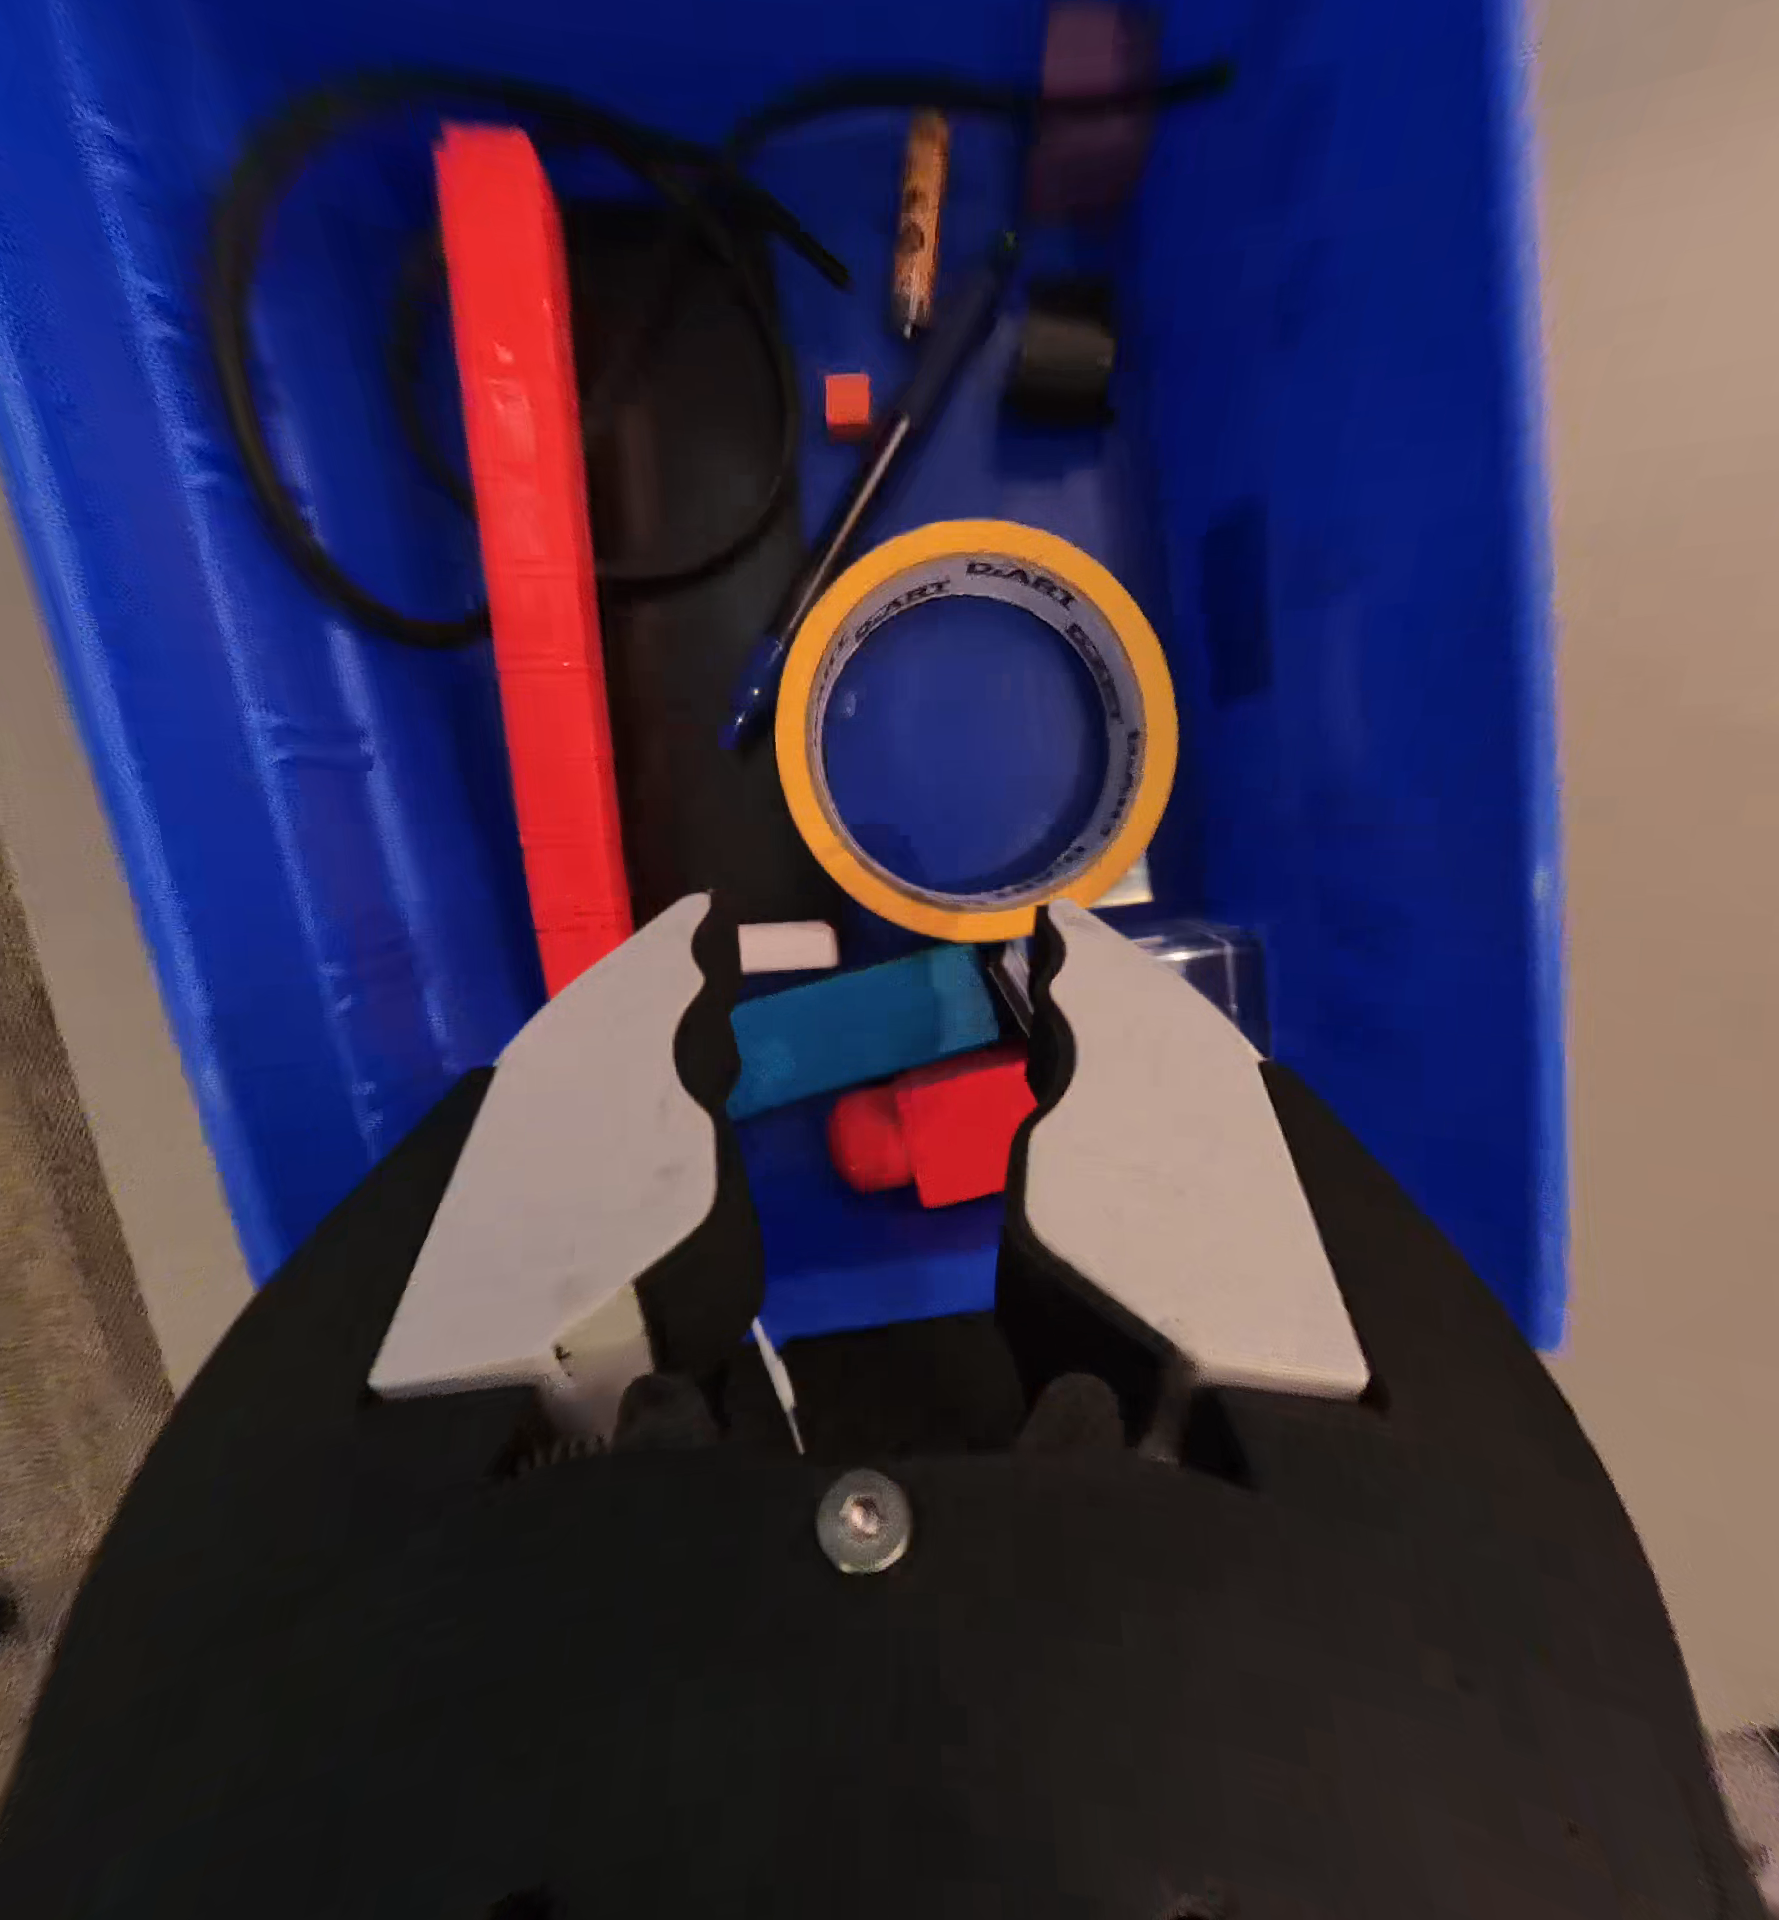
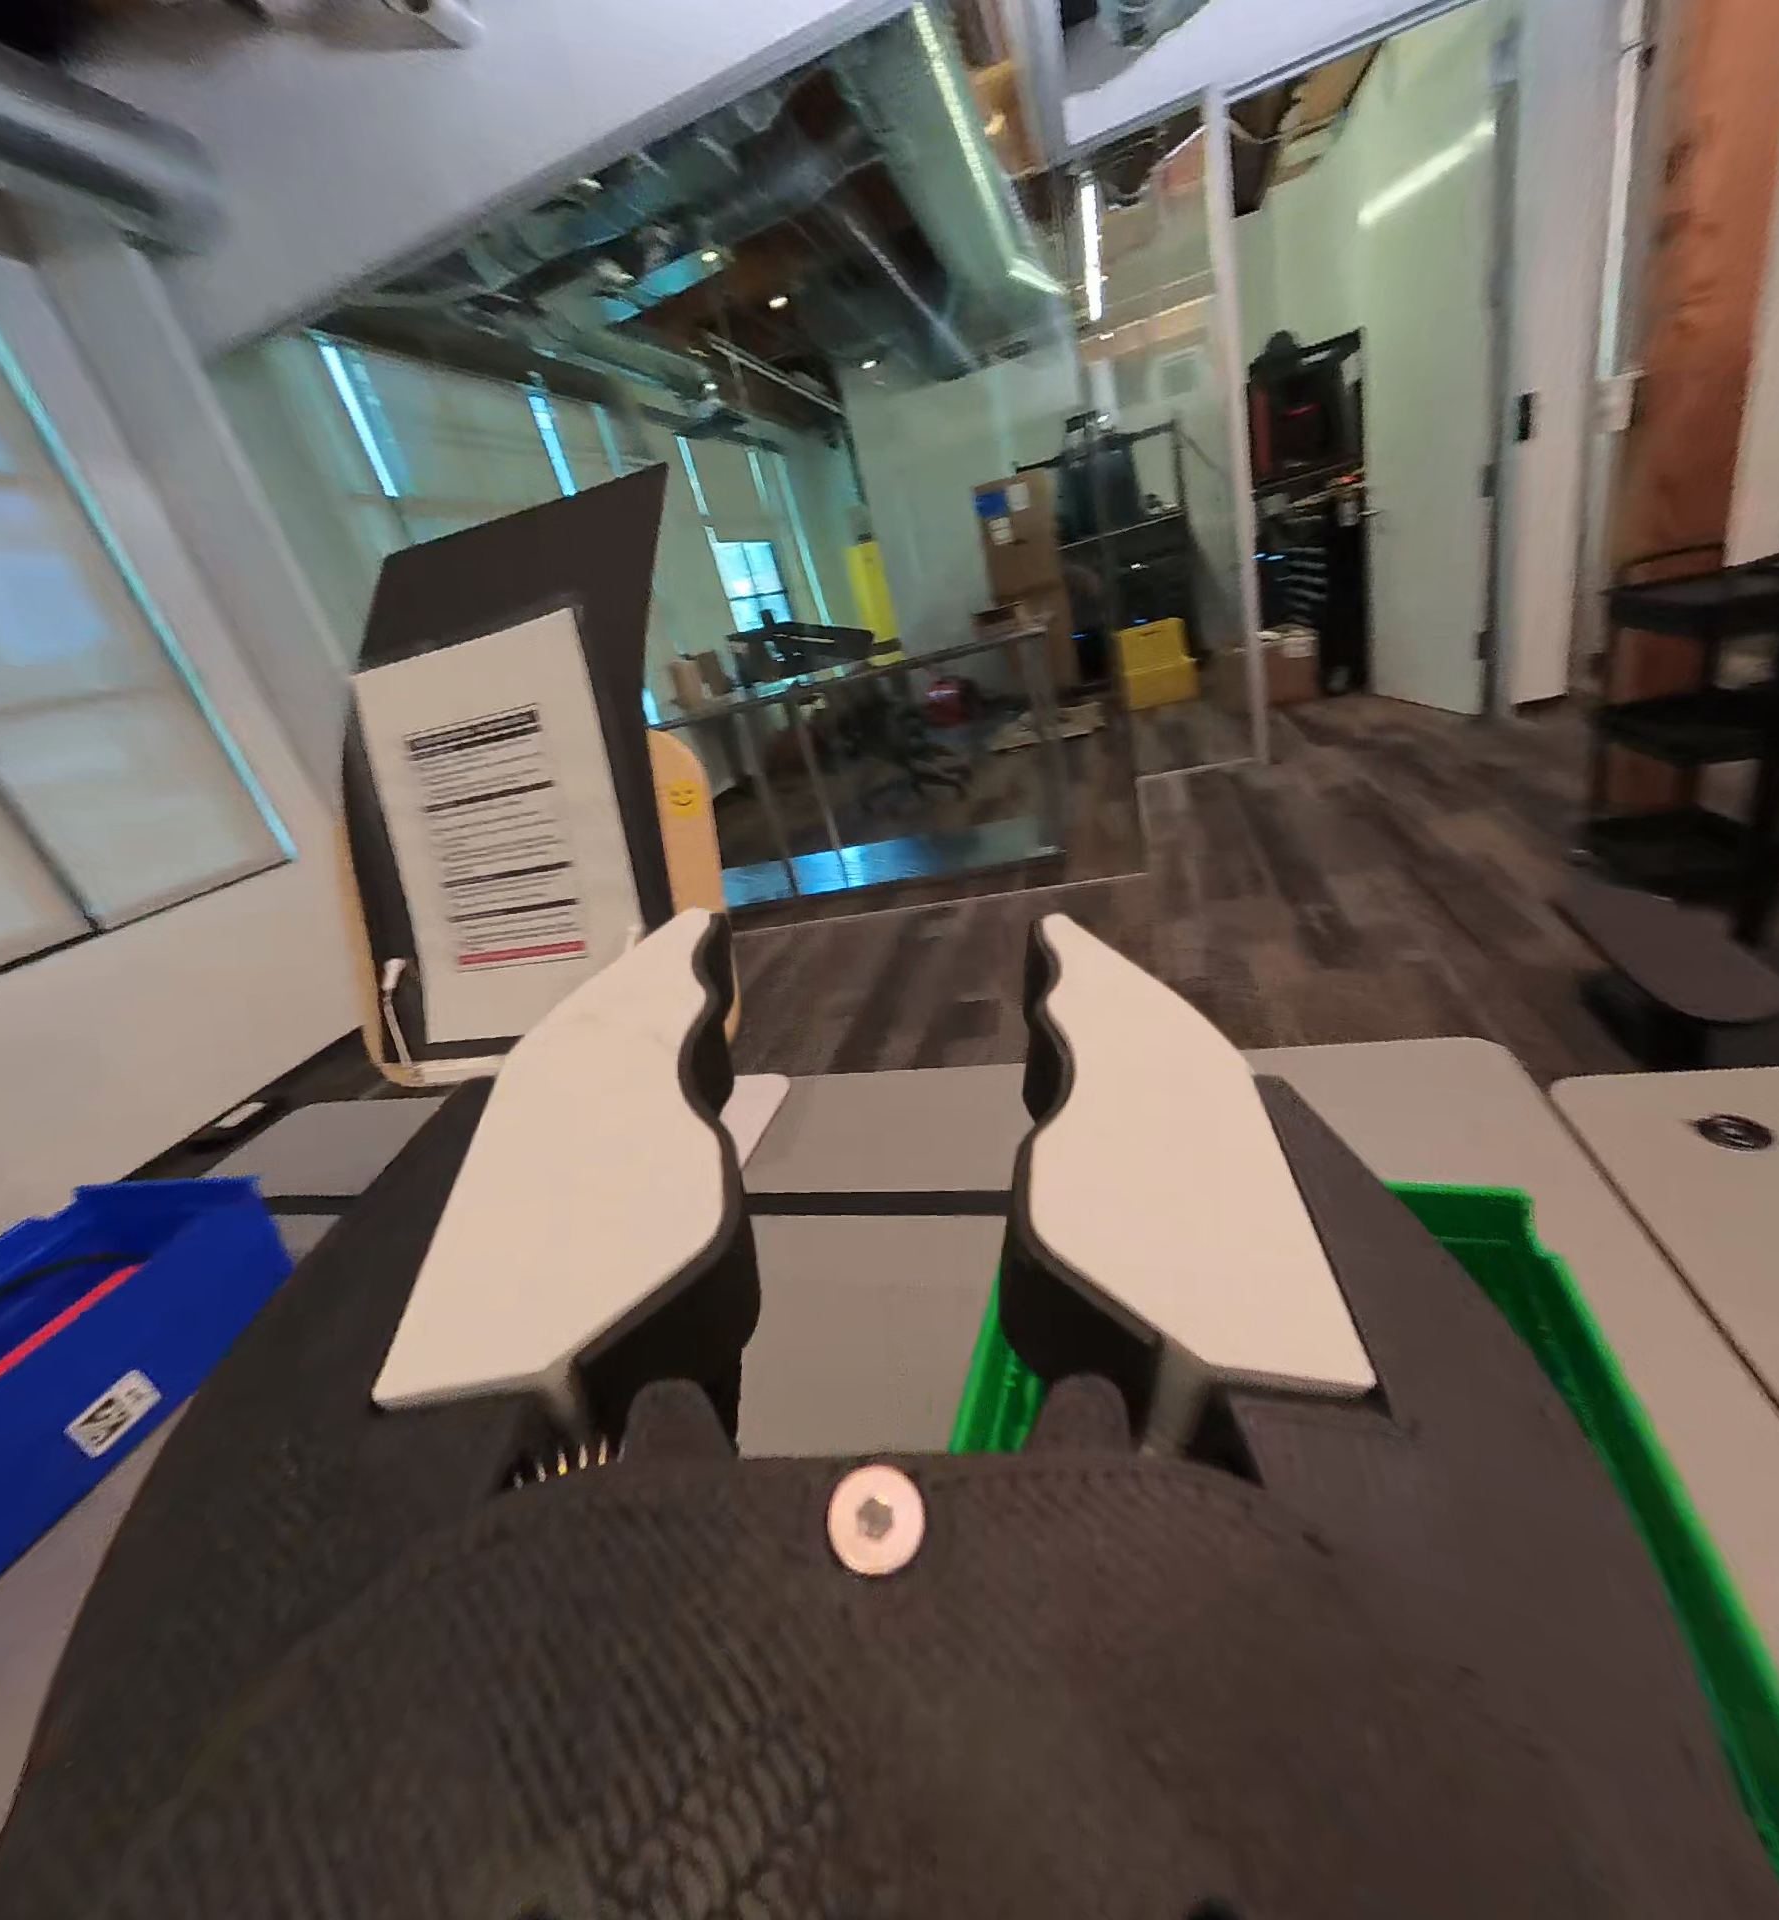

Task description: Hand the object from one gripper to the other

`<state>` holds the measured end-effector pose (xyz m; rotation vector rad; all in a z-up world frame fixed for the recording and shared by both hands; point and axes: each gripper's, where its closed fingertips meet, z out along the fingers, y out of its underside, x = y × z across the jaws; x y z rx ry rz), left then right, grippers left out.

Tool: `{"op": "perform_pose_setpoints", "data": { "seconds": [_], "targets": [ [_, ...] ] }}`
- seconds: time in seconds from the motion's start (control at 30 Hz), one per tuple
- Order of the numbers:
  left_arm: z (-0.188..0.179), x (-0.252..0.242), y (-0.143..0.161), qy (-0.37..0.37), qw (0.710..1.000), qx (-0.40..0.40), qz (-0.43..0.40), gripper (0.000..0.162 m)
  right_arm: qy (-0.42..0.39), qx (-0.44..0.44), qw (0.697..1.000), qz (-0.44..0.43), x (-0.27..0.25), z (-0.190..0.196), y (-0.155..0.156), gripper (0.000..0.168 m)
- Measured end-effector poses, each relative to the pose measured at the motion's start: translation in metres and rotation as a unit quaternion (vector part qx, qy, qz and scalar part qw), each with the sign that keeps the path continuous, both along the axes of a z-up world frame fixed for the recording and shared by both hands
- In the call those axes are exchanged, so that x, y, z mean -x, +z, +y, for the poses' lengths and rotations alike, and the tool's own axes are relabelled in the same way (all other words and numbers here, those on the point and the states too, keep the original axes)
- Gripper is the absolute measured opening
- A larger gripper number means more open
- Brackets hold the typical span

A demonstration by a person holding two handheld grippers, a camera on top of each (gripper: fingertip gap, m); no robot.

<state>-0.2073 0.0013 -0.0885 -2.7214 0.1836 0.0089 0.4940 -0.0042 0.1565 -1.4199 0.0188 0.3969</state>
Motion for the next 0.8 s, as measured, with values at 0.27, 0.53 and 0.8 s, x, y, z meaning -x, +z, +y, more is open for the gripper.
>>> {"op": "perform_pose_setpoints", "data": {
  "seconds": [0.27, 0.53, 0.8],
  "targets": [
    [0.022, 0.021, -0.054, 0.053, 0.996, 0.066, 0.038, 0.041, 0.024, 0.040, 0.999, -0.013, 0.017, 0.018, -0.016, 0.055],
    [0.025, 0.015, -0.066, 0.046, 0.994, 0.102, 0.019, 0.011, 0.032, 0.050, 0.998, -0.023, 0.025, 0.021, -0.018, 0.055],
    [0.030, 0.017, 0.025, 0.071, 0.995, -0.073, -0.003, 0.010, 0.044, 0.049, 0.997, -0.040, 0.040, 0.026, -0.018, 0.055]
  ]
}}
